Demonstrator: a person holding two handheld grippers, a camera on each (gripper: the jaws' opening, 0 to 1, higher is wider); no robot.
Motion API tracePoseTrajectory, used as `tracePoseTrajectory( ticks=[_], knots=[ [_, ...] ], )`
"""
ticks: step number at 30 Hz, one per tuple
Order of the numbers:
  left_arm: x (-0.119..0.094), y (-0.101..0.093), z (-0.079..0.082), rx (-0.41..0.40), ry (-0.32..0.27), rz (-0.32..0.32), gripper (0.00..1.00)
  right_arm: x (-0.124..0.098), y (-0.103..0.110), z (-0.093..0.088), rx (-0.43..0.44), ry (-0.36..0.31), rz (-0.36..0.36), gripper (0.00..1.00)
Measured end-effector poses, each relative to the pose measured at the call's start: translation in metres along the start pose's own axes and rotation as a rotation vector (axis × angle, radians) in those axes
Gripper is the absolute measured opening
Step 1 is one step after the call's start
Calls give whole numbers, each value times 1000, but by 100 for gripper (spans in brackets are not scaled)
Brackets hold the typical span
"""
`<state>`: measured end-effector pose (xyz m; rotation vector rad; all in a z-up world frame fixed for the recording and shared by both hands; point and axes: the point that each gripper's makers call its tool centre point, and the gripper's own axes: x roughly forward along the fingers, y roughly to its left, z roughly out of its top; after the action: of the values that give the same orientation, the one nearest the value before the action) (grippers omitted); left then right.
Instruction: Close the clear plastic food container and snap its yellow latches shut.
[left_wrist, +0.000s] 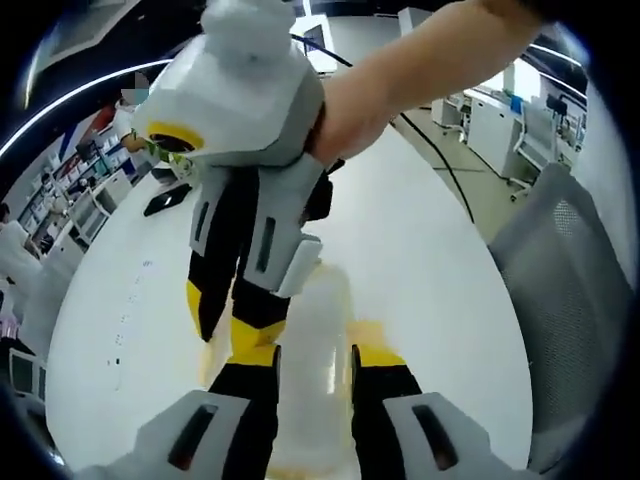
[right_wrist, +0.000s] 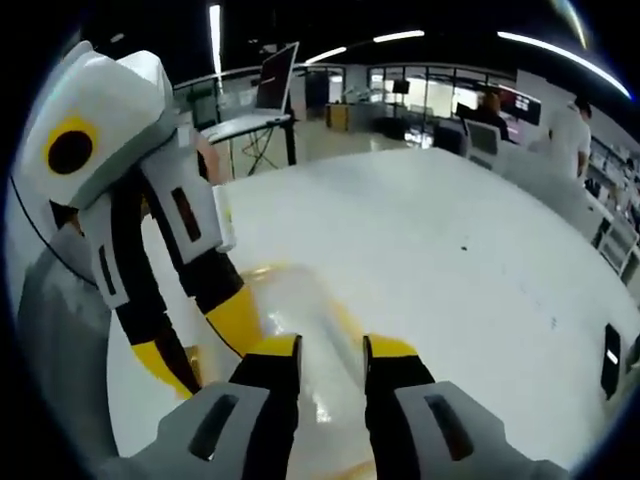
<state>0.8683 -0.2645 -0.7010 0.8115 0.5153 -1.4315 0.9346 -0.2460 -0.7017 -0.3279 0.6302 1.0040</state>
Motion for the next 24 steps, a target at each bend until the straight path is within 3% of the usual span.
tracePoseTrajectory(
  ticks=[2, 13, 24],
  knots=[
    [1, -5, -6, 56, 31, 0, 27, 0, 1, 0, -1, 3, 11, 24],
    [9, -4, -8, 139, 53, 66, 28, 1, 1, -3, -39, 44, 41, 28],
    [11, -2, -8, 166, 73, 87, 29, 3, 2, -4, -15, 96, 127, 29]
  ],
)
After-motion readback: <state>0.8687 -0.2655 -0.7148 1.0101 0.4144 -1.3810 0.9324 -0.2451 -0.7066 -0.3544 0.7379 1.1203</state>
